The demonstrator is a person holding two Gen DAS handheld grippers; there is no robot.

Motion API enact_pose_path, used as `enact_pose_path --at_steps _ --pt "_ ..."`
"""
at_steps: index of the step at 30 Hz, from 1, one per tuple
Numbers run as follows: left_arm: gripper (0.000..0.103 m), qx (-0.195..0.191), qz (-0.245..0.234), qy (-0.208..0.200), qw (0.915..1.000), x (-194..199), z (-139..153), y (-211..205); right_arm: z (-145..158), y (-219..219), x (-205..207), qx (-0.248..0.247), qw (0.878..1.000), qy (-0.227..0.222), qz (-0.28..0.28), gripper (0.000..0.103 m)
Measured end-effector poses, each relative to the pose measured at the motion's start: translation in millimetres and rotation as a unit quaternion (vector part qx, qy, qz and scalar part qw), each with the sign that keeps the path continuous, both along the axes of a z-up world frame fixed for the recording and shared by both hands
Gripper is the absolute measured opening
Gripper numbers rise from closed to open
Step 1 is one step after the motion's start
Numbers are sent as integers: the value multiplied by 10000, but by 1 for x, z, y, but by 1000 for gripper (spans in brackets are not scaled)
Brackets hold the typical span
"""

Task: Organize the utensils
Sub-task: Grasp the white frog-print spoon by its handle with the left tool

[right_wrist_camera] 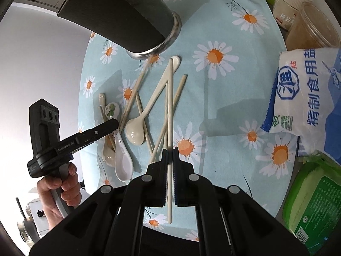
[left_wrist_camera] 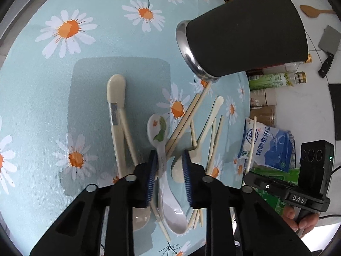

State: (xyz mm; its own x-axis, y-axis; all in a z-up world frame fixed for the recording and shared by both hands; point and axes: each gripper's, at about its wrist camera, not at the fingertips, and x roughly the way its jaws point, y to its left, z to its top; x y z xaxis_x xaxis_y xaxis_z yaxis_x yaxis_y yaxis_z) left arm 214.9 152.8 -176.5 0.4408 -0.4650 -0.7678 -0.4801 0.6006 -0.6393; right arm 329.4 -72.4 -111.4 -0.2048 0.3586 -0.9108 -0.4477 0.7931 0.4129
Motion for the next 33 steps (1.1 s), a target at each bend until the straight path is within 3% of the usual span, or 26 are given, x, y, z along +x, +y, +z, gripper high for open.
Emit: enact_pose_path --at_steps 2,5,16,33 --pt "8 46 -24 29 10000 1 -2 -1 0 -2 0 6 10000 6 -13 5" --pt "5 81 -66 19 9999 1 -3 -1 -2 -4 -1 23 10000 28 -4 5" --pt "4 324 -291 -263 9987 4 8 -10 6 -2 -4 175 9998 -34 20 5" --pt "4 668 -764 -962 9902 -17 57 -15 15 18 -28 760 9969 -193 -11 6"
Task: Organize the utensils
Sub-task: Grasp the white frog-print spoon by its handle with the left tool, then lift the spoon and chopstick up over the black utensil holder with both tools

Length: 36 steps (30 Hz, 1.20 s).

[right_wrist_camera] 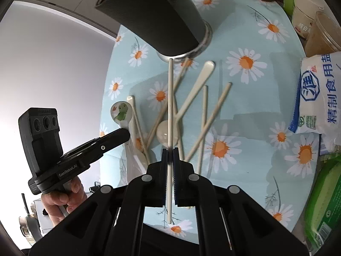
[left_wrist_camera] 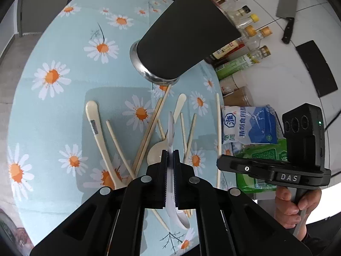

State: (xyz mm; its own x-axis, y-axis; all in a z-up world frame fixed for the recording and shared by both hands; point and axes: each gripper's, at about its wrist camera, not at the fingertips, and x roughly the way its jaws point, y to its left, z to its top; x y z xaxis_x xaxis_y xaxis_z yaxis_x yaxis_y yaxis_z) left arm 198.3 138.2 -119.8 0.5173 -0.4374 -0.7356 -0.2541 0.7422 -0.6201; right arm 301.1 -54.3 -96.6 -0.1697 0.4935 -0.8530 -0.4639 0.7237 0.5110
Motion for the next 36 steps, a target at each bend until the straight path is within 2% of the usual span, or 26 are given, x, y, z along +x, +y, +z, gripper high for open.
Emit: enact_pose_path --at_steps 6,15,23,30,36 --pt "4 61 -172 -186 9997 -6 18 7 10 7 -14 305 9991 -306 -2 5" --pt "4 320 -475 -762 9954 -10 57 18 24 18 -28 730 9947 -706 -153 6" --pt "4 388 -687 -1170 9900 3 76 22 56 18 -28 944 9868 -1297 -205 6" --pt "4 573 -759 -1556 9832 17 107 24 87 20 -7 1295 9754 -1742 -388 6" --pt "4 905 -882 -1910 9734 39 138 26 116 15 19 1737 9570 -2182 -796 6"
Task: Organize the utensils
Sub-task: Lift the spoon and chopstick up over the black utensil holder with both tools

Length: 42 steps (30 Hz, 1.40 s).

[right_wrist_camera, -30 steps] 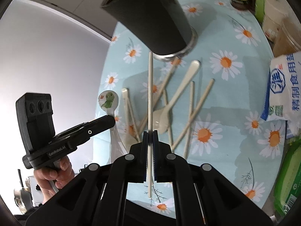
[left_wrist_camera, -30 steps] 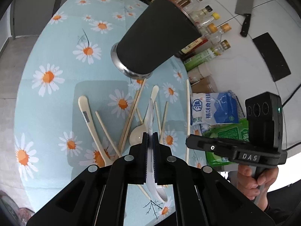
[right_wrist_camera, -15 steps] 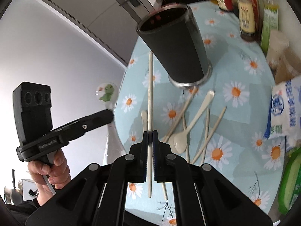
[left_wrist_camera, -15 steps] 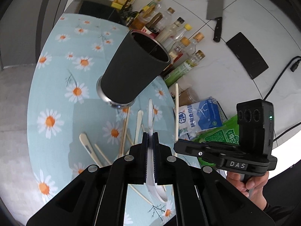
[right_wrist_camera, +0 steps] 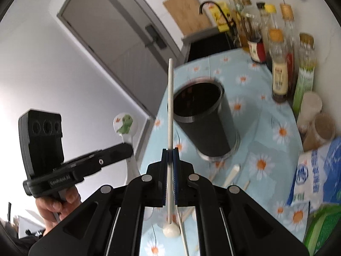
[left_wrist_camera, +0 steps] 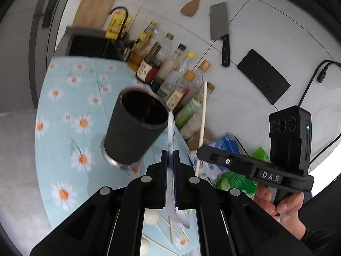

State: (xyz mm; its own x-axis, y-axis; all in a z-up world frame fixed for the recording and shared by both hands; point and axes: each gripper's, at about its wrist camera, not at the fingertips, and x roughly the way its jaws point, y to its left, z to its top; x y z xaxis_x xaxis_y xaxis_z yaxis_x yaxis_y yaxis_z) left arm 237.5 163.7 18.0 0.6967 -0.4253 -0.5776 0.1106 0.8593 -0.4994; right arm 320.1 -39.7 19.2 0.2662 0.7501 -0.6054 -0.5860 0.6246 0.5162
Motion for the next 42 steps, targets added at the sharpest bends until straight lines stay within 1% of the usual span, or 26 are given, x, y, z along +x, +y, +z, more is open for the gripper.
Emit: enact_pose_path --at_steps 1,3,5,10,13,15,19,23,25,27,29,30,31,36,39,42 --pt "4 32 -18 -45 10000 4 3 0 3 1 3 32 10000 -85 -40 6" --pt "4 200 -78 -132 9997 13 11 0 17 2 5 -37 9975 -669 -231 6" --pt "4 436 -99 -276 9986 21 20 -1 29 5 3 -16 9923 -1208 -264 6" --pt "4 729 -85 -572 9957 38 37 3 39 16 15 90 9882 -1505 -284 6" --pt "4 882 -58 -829 9926 48 48 5 43 24 24 146 9848 -1708 -296 6" --pt "4 1075 20 -1029 9889 56 53 5 47 29 32 199 9818 -1852 -360 6" --pt "4 1217 47 -1290 9841 69 61 7 55 32 43 281 9799 -1910 -508 6" --pt "4 1329 53 -1488 9799 81 66 6 62 30 52 507 9767 -1981 -646 6" --pt "4 1362 36 -1608 9775 84 68 5 67 31 53 594 9730 -2139 -633 6" --pt "4 1447 52 -1708 9746 87 70 4 72 34 52 606 9658 -2442 -626 6" --pt "4 1480 69 -1804 9724 87 70 2 73 36 52 622 9607 -2624 -663 6" --pt "4 1509 189 -1858 9707 88 70 3 72 36 52 652 9596 -2654 -664 6" --pt "4 1508 276 -1878 9702 89 69 4 71 36 53 673 9587 -2682 -666 6" --pt "4 1426 300 -1934 9702 100 57 6 56 42 60 642 9584 -2694 -685 6" --pt "4 1472 295 -1944 9694 105 44 5 41 43 66 589 9614 -2580 -757 6" --pt "4 1524 227 -1863 9703 110 27 2 25 44 73 536 9660 -2392 -816 6"
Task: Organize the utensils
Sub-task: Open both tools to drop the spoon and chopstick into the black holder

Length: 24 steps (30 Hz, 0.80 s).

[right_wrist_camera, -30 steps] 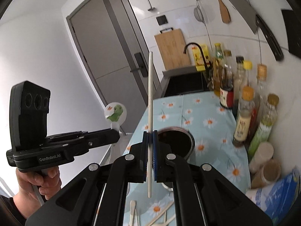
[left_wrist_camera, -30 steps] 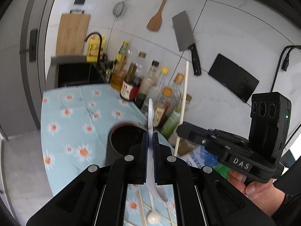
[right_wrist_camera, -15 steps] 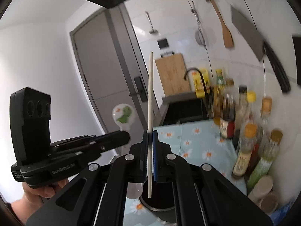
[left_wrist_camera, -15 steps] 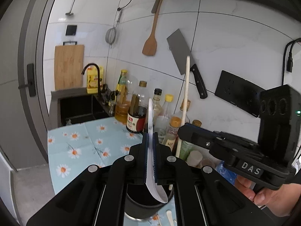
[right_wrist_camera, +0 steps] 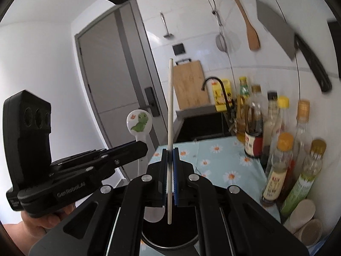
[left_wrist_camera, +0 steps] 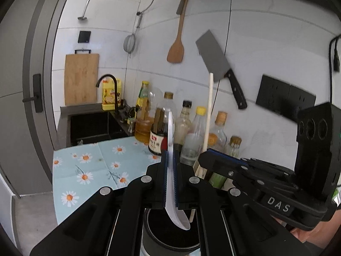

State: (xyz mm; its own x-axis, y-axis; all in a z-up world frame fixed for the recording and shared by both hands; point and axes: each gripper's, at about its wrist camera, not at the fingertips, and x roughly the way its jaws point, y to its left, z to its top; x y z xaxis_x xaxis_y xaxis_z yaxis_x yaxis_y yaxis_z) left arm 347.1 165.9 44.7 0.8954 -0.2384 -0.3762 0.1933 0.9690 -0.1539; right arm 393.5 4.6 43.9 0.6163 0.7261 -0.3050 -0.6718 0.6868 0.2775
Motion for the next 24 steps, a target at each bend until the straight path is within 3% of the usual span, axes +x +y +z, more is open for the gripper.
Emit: enact_pose_path --at_steps 12,15,17,24 --pt "5 -50 -38 536 9985 3 -44 -7 -37 5 1 -189 9989 419 19 6" --pt "7 -144 -54 609 9980 1 -46 -6 -39 2 -1 -190 9986 492 -24 13" --pt "20 -163 -51 628 9979 -2 -46 -6 -39 -1 -2 -112 9983 571 -49 16" --pt "21 -240 47 616 9978 -14 -39 -3 -27 -17 -11 52 9981 596 -128 17"
